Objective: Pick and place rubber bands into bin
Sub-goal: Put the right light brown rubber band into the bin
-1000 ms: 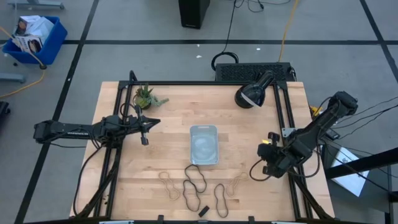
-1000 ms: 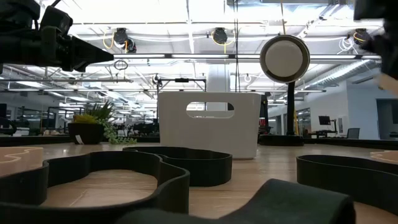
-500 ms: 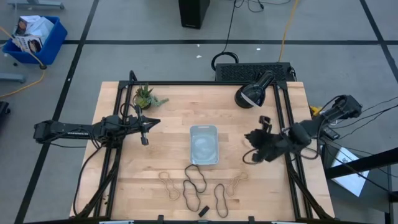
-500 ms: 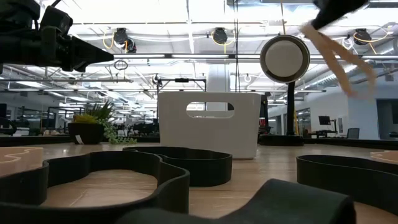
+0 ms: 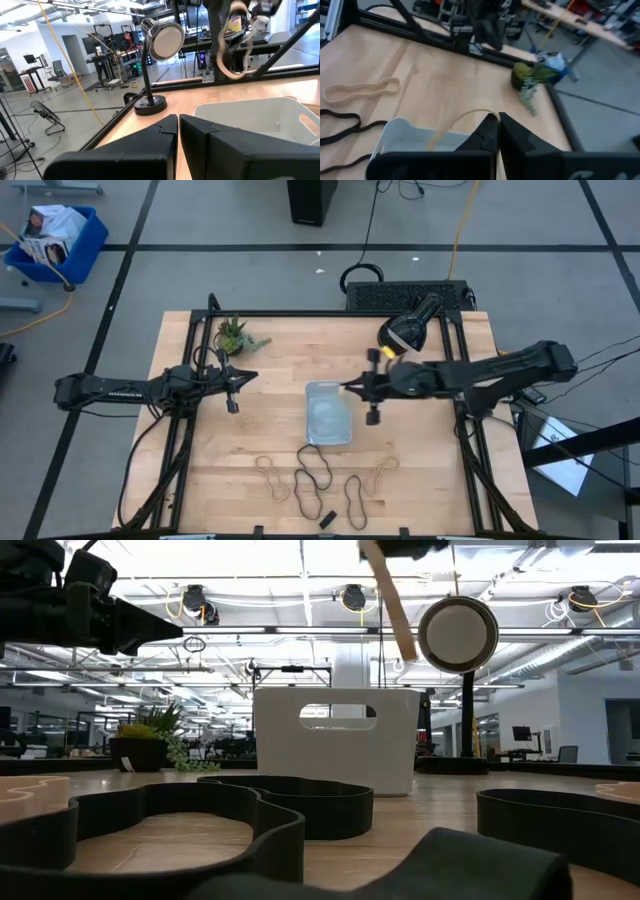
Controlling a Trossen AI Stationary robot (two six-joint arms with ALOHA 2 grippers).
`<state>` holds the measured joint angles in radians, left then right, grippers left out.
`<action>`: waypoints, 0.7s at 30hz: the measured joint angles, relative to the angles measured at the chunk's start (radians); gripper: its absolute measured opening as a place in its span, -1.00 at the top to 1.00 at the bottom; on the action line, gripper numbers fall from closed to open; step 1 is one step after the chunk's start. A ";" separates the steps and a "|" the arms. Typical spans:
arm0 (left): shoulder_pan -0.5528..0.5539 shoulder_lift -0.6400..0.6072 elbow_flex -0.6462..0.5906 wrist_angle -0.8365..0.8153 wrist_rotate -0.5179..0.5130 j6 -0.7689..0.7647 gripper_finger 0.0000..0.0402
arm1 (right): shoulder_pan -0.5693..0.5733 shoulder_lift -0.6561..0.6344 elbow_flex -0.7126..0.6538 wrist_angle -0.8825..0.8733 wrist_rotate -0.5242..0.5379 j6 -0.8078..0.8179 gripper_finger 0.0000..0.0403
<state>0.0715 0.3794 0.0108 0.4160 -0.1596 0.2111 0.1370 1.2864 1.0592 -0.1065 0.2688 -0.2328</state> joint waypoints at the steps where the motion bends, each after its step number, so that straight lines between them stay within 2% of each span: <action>1: 0.000 0.000 0.000 0.000 0.000 0.000 0.87 | -0.014 0.031 0.000 0.015 -0.030 -0.001 1.00; 5: 0.000 0.000 0.000 0.000 0.000 -0.003 0.87 | -0.048 0.136 0.000 0.056 -0.091 -0.006 1.00; 11: 0.000 0.000 0.000 0.000 0.000 0.000 0.87 | -0.066 0.251 0.000 0.071 -0.091 -0.034 1.00; 21: 0.000 0.000 0.000 0.000 0.000 0.001 0.87 | -0.067 0.313 0.000 0.014 -0.090 -0.001 0.95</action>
<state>0.0717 0.3794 0.0105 0.4158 -0.1598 0.2125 0.0704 1.5997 1.0588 -0.0929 0.1787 -0.2343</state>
